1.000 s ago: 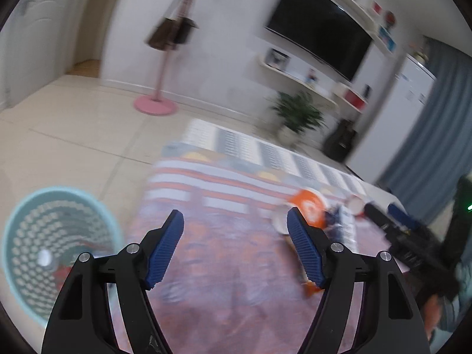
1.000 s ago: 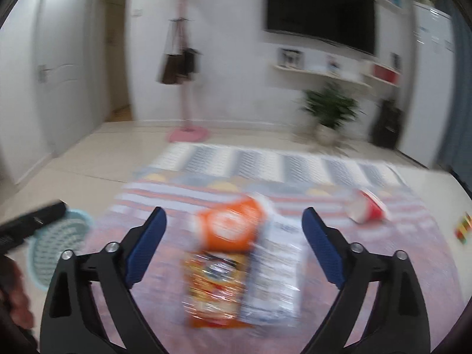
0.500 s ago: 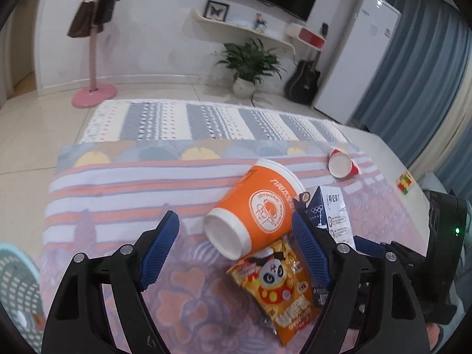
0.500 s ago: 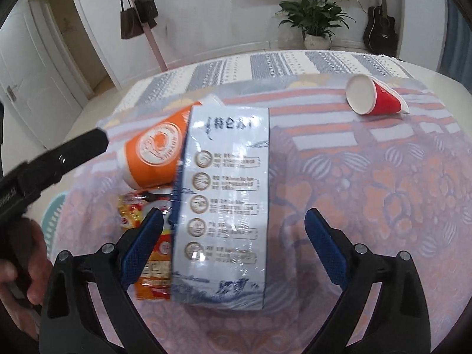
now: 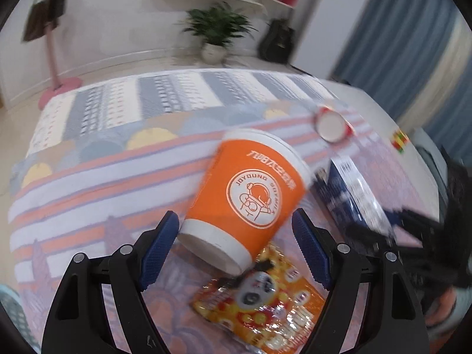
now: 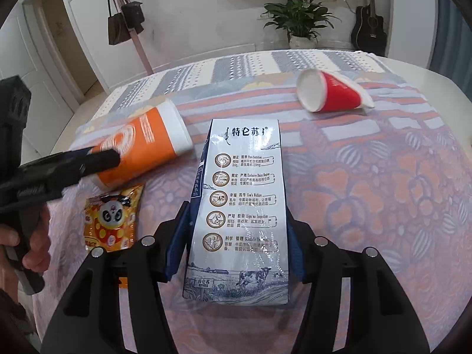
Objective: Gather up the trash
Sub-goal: 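Grasp the orange soymilk cup with left tool while right tool grasps white milk carton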
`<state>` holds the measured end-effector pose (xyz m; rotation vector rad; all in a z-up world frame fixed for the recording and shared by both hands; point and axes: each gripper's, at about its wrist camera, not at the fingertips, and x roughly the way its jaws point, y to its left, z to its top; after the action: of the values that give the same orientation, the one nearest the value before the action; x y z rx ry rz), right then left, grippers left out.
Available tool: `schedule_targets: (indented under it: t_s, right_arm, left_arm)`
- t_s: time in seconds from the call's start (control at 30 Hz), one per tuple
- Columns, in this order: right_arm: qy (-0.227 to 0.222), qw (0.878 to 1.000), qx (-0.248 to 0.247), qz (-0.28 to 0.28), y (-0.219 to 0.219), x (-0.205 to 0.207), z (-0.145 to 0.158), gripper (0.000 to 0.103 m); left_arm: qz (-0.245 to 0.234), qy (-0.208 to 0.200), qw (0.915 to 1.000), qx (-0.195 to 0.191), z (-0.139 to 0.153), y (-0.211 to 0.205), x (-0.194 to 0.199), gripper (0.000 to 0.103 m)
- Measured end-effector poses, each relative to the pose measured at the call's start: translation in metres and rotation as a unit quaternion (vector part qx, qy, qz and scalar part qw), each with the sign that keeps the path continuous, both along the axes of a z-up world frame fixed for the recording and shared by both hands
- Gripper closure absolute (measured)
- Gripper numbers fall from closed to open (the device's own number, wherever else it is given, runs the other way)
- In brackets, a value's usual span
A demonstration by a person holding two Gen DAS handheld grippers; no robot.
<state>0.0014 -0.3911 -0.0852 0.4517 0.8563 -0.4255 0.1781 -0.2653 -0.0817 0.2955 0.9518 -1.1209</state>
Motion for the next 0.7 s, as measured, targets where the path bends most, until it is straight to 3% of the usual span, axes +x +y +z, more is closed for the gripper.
schedule_targets:
  t_s: [0.23,0.4,0.47,0.57,0.7]
  right_arm:
    - [0.001,1.0,-0.026,0.01,-0.009,-0.005,0.007,0.049]
    - [0.008,1.0,-0.017,0.021,-0.01,-0.005,0.003,0.049]
    - [0.011,0.999,-0.018,0.025,-0.01,-0.003,0.001,0.049]
    - [0.012,0.999,-0.019,0.032,-0.009,-0.001,-0.001,0.049]
    - [0.0,0.998,-0.037,0.045,-0.001,-0.001,0.002,0.05]
  left_arm:
    - [-0.041,-0.076,0.995,0.051,0.007,-0.03,-0.023,0.019]
    - [-0.066,-0.138,0.9826,0.106,-0.004,-0.055,-0.032,0.017]
    - [-0.057,-0.14,0.9816,0.116,-0.008,-0.058,-0.029,0.019]
    - [-0.052,-0.116,0.9864,0.105,-0.009,-0.056,-0.024,0.029]
    - [-0.03,-0.096,0.9912,0.087,-0.006,-0.05,-0.022,0.033]
